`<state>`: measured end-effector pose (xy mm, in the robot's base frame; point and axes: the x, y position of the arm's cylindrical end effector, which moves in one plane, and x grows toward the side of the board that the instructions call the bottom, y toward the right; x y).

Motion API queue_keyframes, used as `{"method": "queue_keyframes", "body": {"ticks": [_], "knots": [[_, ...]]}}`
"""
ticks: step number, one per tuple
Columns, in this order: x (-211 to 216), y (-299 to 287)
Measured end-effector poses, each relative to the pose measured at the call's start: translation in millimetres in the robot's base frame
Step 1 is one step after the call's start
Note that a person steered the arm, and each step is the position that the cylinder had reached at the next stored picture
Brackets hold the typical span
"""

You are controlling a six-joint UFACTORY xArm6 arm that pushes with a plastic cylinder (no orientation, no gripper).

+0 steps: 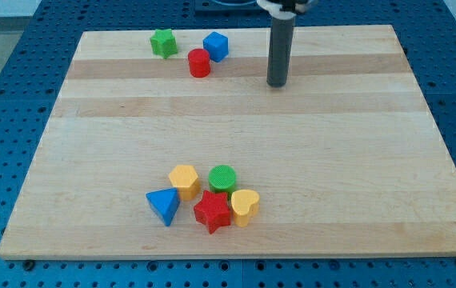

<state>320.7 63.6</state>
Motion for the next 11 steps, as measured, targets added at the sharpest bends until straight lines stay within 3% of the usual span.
{"method": "queue_keyframes", "body": {"ticks": [2, 3, 4, 11], "knots": [[-86, -7], [-90, -35], [-65, -68], [-65, -72]]}}
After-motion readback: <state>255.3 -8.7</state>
